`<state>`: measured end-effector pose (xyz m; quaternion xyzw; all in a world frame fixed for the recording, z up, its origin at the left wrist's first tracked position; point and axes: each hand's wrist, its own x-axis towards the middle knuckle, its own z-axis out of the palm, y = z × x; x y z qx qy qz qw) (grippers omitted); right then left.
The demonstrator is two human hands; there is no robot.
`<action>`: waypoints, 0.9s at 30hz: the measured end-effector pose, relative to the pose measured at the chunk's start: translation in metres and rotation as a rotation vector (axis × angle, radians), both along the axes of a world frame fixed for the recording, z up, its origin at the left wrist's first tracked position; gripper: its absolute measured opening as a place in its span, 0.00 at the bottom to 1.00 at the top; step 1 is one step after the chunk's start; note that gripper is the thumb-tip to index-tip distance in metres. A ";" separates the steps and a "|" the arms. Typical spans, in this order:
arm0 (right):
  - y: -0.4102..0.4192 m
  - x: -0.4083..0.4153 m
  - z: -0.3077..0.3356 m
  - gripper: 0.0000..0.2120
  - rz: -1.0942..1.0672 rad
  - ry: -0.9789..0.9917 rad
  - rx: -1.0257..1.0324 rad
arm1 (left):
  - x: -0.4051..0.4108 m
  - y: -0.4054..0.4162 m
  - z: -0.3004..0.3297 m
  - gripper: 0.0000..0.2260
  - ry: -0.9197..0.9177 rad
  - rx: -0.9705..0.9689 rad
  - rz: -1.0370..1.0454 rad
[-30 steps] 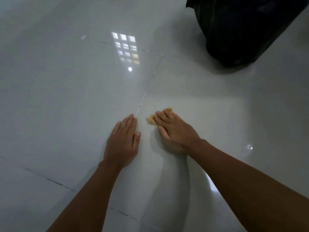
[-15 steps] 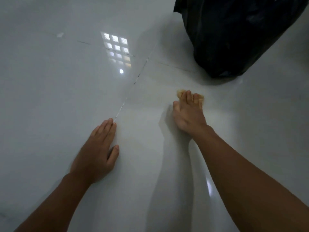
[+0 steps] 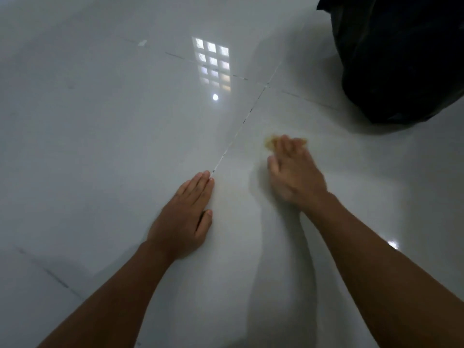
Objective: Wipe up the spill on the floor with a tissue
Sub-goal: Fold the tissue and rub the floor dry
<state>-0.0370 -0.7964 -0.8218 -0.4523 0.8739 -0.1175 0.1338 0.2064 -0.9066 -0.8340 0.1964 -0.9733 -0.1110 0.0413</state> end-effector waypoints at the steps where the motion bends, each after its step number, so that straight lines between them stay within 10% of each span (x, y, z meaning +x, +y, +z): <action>1: -0.007 -0.022 -0.001 0.30 -0.121 0.012 0.054 | 0.001 0.000 -0.001 0.27 0.004 0.000 0.009; 4: -0.052 -0.049 0.003 0.31 -0.231 -0.051 0.073 | 0.000 -0.001 -0.003 0.27 0.014 -0.008 0.000; 10: -0.037 0.029 0.001 0.28 0.291 -0.013 -0.065 | 0.001 -0.002 -0.004 0.27 0.015 0.024 -0.001; 17: -0.004 -0.089 -0.001 0.32 -0.253 0.021 0.162 | 0.000 -0.004 -0.004 0.27 0.029 0.019 -0.018; 24: -0.048 -0.004 -0.004 0.27 0.356 0.034 -0.035 | -0.002 -0.006 -0.008 0.28 0.026 0.052 -0.032; 27: -0.073 -0.043 0.000 0.25 0.176 0.011 0.016 | -0.002 -0.006 -0.011 0.28 0.037 0.043 -0.041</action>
